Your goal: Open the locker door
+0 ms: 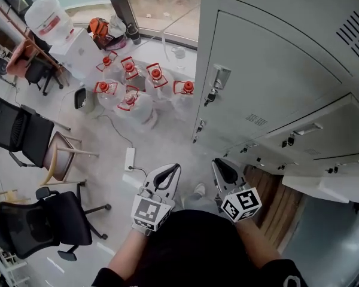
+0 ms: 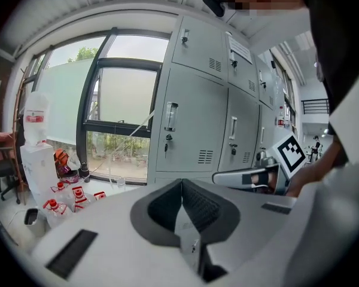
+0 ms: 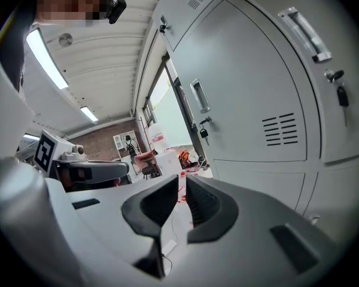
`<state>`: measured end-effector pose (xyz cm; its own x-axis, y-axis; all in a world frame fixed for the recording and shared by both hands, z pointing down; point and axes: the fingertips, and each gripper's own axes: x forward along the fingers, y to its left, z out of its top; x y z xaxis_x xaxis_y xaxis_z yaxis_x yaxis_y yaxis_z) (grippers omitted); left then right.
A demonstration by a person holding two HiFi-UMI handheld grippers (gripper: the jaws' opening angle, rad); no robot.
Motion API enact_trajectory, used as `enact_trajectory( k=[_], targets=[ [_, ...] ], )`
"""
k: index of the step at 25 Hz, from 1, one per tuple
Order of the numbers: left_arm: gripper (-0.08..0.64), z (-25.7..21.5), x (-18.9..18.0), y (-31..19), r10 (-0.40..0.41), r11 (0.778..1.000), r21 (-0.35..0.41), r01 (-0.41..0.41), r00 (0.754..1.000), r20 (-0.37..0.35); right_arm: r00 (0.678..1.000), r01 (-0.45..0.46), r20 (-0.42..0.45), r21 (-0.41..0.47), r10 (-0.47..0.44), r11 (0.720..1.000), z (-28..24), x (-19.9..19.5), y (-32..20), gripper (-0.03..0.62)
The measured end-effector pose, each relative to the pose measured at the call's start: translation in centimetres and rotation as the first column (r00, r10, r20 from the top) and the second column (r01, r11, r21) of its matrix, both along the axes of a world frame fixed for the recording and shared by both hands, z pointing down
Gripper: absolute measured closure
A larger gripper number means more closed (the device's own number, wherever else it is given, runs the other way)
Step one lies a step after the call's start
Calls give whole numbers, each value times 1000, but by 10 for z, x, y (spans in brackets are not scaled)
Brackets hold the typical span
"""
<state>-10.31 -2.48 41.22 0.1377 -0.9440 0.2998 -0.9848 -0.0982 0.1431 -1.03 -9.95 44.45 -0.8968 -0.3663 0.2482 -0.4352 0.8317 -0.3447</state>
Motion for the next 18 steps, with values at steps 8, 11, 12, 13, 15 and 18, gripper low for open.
enact_trajectory(
  k=[8, 11, 12, 13, 15, 18],
  targets=[
    [537, 29, -51, -11, 46, 998, -41, -46, 999, 7, 992, -45, -119, -7, 44, 999, 72, -52, -25, 538],
    [537, 46, -68, -10, 67, 995, -71, -67, 998, 3, 983, -87, -164, -30, 81, 996, 104, -65, -35, 538],
    [537, 51, -73, -9, 74, 994, -82, -73, 997, 1, 980, -101, -176, -34, 93, 994, 114, -69, -38, 538],
    [537, 57, -77, -8, 80, 992, -93, -80, 997, -1, 976, -113, -189, -36, 105, 993, 124, -73, -42, 538],
    [537, 70, -85, -7, 94, 989, -112, -94, 996, -6, 968, -140, -216, -36, 129, 990, 146, -80, -50, 538],
    [537, 87, -92, -4, 123, 983, -139, -124, 992, -12, 953, -181, -254, -37, 166, 983, 179, -87, -61, 537]
  ],
)
